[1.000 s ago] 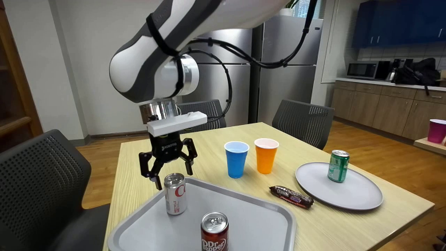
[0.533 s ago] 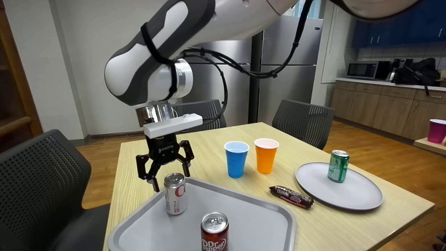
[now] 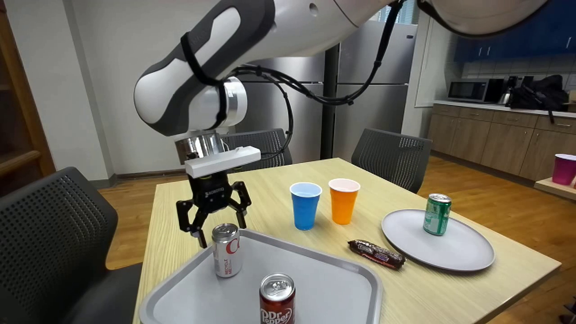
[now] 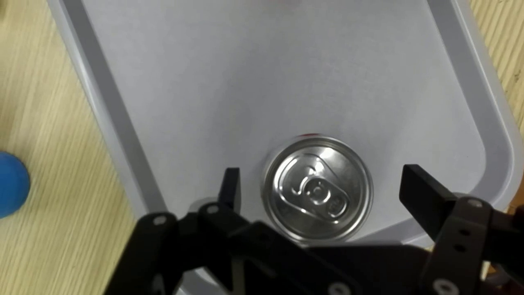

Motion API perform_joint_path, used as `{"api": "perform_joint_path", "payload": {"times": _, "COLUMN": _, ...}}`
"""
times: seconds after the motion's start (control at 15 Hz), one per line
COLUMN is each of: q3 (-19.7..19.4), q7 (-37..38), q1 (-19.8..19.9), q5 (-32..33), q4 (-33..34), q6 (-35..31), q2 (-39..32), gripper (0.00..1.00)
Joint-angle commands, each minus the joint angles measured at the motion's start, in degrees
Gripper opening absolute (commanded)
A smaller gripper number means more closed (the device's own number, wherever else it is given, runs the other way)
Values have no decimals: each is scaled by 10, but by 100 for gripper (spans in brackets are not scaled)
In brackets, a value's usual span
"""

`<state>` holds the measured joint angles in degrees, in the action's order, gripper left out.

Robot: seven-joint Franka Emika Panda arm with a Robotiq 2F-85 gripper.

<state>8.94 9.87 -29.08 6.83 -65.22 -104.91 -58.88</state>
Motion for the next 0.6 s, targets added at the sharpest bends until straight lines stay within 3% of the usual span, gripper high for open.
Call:
{"api": "perform_joint_path", "payload": {"times": 0.0, "q3": -3, "q7": -9, "q1": -7, "q5": 4, "q4": 38, "q6": 32, "q2": -18, "gripper": 100}}
{"api": "perform_joint_path", "payload": {"times": 0.07, "q3": -4, "q7": -9, "q1": -7, "q5": 4, "q4": 39, "q6": 33, "q2": -19, "gripper": 100}}
{"api": "perform_joint_path", "payload": {"times": 0.2, "q3": -4, "q7": -9, "q1": -7, "q5": 4, "q4": 43, "q6": 36, "q2": -21, "gripper": 74}}
{"api": "perform_joint_path", "payload": {"times": 0.4, "q3": -4, "q7": -9, "q1": -7, "q5": 4, "q4": 47, "q6": 39, "q2": -23, "gripper": 49}}
{"api": "perform_joint_path", "payload": {"times": 0.53, "q3": -2, "q7": -8, "q1": -3, "q5": 5, "q4": 39, "q6": 37, "q2": -17, "gripper": 38}}
